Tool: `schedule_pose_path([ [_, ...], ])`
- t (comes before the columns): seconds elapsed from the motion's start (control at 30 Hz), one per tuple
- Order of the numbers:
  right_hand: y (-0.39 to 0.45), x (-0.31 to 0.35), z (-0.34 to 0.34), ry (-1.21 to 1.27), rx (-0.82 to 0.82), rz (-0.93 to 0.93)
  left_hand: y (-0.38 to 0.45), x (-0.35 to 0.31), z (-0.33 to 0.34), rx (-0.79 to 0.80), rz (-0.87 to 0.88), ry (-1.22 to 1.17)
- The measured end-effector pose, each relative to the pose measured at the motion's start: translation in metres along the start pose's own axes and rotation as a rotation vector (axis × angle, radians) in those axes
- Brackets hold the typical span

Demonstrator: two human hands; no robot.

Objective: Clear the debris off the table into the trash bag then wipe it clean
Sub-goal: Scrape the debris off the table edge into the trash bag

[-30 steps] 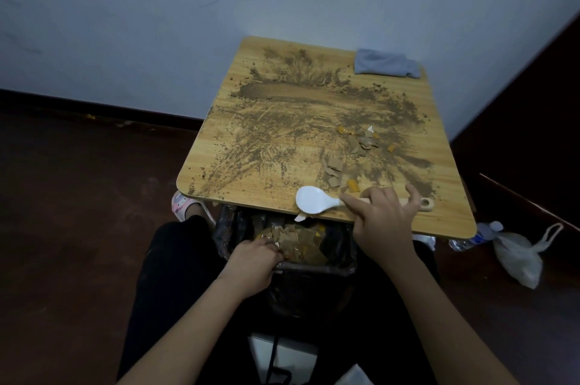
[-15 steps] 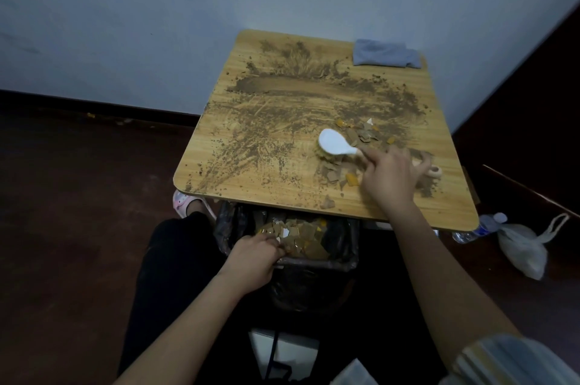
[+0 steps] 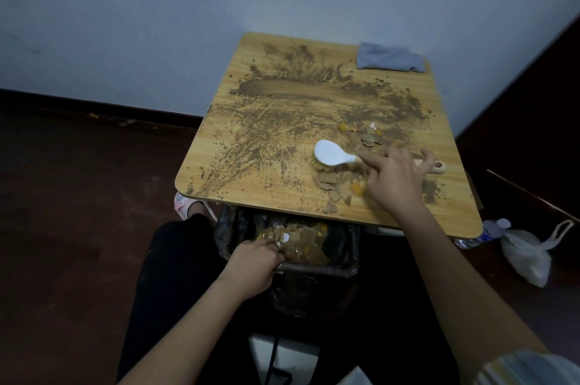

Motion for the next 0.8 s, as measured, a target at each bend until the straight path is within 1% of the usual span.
schedule_pose_path([
  [0.07,0.004,-0.007,-0.002,-0.003,-0.010,0.052,0.000,0.000,0.000,-0.002,0.000,-0.005],
  [0.13,0.007,-0.008,0.000,-0.029,0.028,0.079,0.000,0.001,-0.001,-0.006,-0.004,-0.006],
  [0.23,0.006,-0.004,0.006,-0.057,0.093,0.069,0.000,0.001,-0.001,-0.017,-0.008,-0.012],
  [0.33,-0.002,0.001,0.007,-0.075,0.118,0.033,0.000,0.002,-0.002,-0.032,-0.007,-0.025],
  [0.5,-0.016,0.008,-0.001,-0.023,0.104,-0.032,-0.002,0.002,-0.002,-0.047,-0.006,-0.054],
  [0.63,-0.018,-0.006,-0.011,-0.016,0.036,0.044,-0.001,0.002,-0.001,-0.042,-0.009,-0.042],
  [0.8,-0.020,-0.009,-0.006,-0.057,0.071,0.078,-0.002,0.001,-0.002,-0.051,-0.005,-0.048],
])
Point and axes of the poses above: each hand's wrist, its own y-axis towards the middle knuckle, its own z-axis out of the palm, x = y × z, the point moved 10 cm from there along y, towards the middle knuckle, and after that the axes turned 11 degrees about -x, right-handed, at the moved point
